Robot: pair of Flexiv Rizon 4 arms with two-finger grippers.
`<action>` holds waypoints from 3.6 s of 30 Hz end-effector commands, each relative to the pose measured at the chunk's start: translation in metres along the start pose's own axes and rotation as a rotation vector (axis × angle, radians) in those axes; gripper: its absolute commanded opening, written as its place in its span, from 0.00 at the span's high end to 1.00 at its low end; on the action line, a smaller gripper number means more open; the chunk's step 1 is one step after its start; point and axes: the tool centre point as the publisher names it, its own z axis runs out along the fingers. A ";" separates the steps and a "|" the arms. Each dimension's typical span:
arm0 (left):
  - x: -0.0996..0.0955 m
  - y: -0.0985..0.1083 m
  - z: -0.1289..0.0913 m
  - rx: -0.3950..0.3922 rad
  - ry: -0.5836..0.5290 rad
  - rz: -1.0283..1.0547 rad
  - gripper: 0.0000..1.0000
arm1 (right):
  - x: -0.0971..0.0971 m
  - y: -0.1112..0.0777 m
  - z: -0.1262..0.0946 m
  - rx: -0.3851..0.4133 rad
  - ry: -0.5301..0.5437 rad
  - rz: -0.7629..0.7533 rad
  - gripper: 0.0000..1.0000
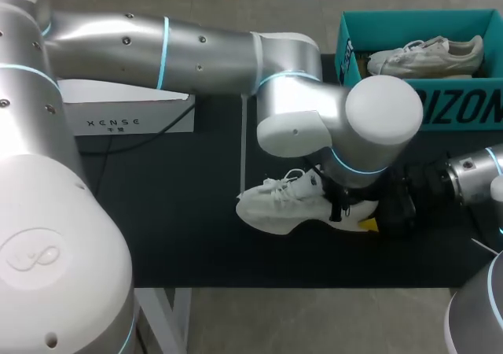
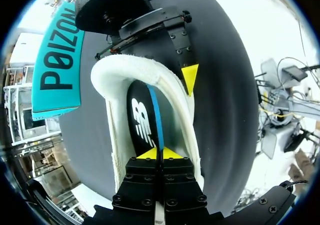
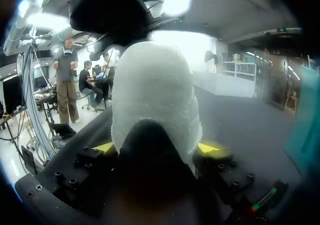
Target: Take the shoe out of the shoebox, open the shoe tongue, remove and reinsert the insole, then place the shoe into the shoebox
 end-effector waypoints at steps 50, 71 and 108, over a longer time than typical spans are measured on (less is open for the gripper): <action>-0.007 -0.026 -0.083 0.114 -0.127 -0.034 1.00 | 0.000 -0.007 0.006 0.002 -0.001 0.000 1.00; -0.002 -0.035 -0.083 0.152 -0.120 -0.073 0.89 | 0.000 -0.007 0.006 0.002 -0.001 0.000 1.00; -0.013 -0.038 -0.054 0.127 -0.109 -0.157 0.80 | 0.000 -0.007 0.006 0.002 -0.001 0.000 1.00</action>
